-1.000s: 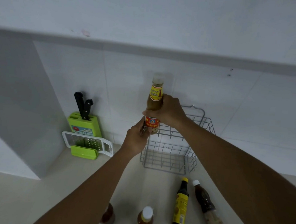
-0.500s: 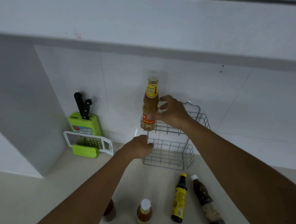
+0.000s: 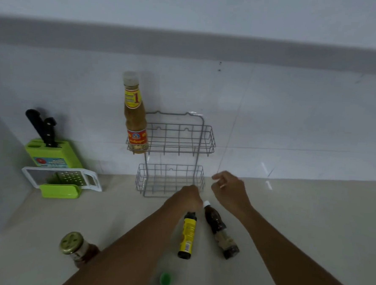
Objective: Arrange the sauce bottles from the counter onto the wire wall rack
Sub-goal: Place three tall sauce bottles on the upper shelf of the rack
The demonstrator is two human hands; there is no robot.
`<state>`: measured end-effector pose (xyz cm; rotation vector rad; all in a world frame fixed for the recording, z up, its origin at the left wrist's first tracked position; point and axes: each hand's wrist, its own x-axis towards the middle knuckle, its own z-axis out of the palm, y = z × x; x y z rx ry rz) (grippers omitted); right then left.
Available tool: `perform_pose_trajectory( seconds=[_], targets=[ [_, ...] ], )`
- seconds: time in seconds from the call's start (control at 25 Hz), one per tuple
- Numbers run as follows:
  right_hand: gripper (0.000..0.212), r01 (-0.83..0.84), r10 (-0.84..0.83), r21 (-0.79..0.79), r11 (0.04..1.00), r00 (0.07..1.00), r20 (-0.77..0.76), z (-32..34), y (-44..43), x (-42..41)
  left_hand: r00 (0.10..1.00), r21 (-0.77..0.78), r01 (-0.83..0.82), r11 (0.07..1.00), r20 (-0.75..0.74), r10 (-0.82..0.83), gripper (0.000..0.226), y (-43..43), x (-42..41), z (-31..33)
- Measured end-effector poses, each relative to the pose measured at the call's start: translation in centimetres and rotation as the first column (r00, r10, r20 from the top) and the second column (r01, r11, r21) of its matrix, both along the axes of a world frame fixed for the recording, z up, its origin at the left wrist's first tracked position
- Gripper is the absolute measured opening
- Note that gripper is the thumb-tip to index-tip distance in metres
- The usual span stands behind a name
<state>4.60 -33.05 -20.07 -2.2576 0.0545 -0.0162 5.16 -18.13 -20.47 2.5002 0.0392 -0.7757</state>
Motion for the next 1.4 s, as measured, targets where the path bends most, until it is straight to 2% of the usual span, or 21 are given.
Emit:
perform_pose_trajectory(
  seconds=[0.08, 0.16, 0.28, 0.4, 0.48, 0.56, 0.6, 0.72, 0.8, 0.88, 0.96, 1.08, 1.2, 1.32, 1.4],
  targets=[
    [0.037, -0.037, -0.024, -0.205, 0.978, 0.957, -0.289, -3.9, -1.5, -0.8, 0.992, 0.017, -0.117, 0.993, -0.052, 0.117, 0.055, -0.7, -1.5, -3.9],
    [0.056, -0.163, -0.027, -0.394, 0.905, 0.9, -0.435, -7.3, -2.2, -1.6, 0.971, 0.047, -0.218, 0.975, -0.091, 0.221, 0.066, -1.0, -2.8, -7.9],
    [0.062, -0.229, -0.052, -0.481, 0.846, 0.863, -0.503, -10.0, -1.9, -3.0, 0.939, 0.036, -0.328, 0.944, -0.097, 0.33, 0.07, -1.1, -4.0, -11.8],
    [0.069, -0.187, -0.08, -0.528, 0.828, 0.893, -0.442, -11.7, -2.0, -3.8, 0.937, 0.059, -0.334, 0.941, -0.083, 0.338, 0.072, -1.1, -4.8, -13.4],
    [0.069, -0.182, -0.091, -0.549, 0.816, 0.897, -0.433, -12.5, -2.3, -3.8, 0.94, 0.057, -0.329, 0.943, -0.077, 0.333, 0.066, -1.1, -4.9, -14.1],
    [0.062, -0.196, -0.092, -0.533, 0.823, 0.88, -0.467, -12.9, -2.9, -3.4, 0.936, 0.048, -0.335, 0.941, -0.094, 0.338, 0.058, -1.0, -4.5, -14.3],
    [0.055, -0.181, -0.088, -0.473, 0.862, 0.866, -0.492, -12.8, -3.3, -3.1, 0.933, 0.044, -0.339, 0.94, -0.111, 0.342, 0.053, -1.0, -4.2, -14.0],
    [0.023, -0.057, 0.003, -0.089, 0.994, 0.857, -0.515, -11.9, -5.2, -2.7, 0.932, -0.04, -0.337, 0.941, -0.156, 0.327, 0.028, -0.6, -3.8, -12.5],
    [0.016, 0.026, 0.048, 0.151, 0.988, 0.884, -0.465, -10.2, -6.2, -2.8, 0.925, -0.181, -0.369, 0.912, -0.174, 0.339, 0.02, -0.3, -4.1, -10.5],
    [0.024, 0.083, 0.043, 0.312, 0.946, 0.925, -0.376, -7.2, -6.6, -2.7, 0.917, -0.363, -0.399, 0.842, -0.171, 0.361, 0.015, 0.0, -4.6, -7.3],
    [0.029, 0.069, 0.038, 0.402, 0.913, 0.967, -0.251, -3.1, -6.4, -2.0, 0.924, -0.532, -0.374, 0.76, -0.143, 0.355, 0.014, 0.8, -5.2, -3.1],
    [0.033, -0.035, 0.063, 0.466, 0.884, 0.997, -0.045, 3.8, -5.3, -0.2, 0.94, -0.703, -0.269, 0.658, -0.042, 0.34, 0.031, 2.7, -5.4, 3.9],
    [0.033, -0.154, 0.08, 0.45, 0.88, 0.981, 0.178, 9.6, -2.6, 2.0, 0.887, -0.755, -0.155, 0.637, 0.177, 0.426, 0.049, 4.9, -3.9, 10.4],
    [0.037, -0.23, 0.101, 0.425, 0.876, 0.947, 0.304, 13.0, 0.9, 4.7, 0.735, -0.716, -0.062, 0.695, 0.438, 0.517, 0.064, 6.5, -0.6, 14.5],
    [0.047, -0.255, 0.118, 0.397, 0.882, 0.934, 0.337, 13.6, 2.9, 6.7, 0.618, -0.677, -0.046, 0.734, 0.558, 0.554, 0.072, 7.3, 1.8, 15.6]
  ],
)
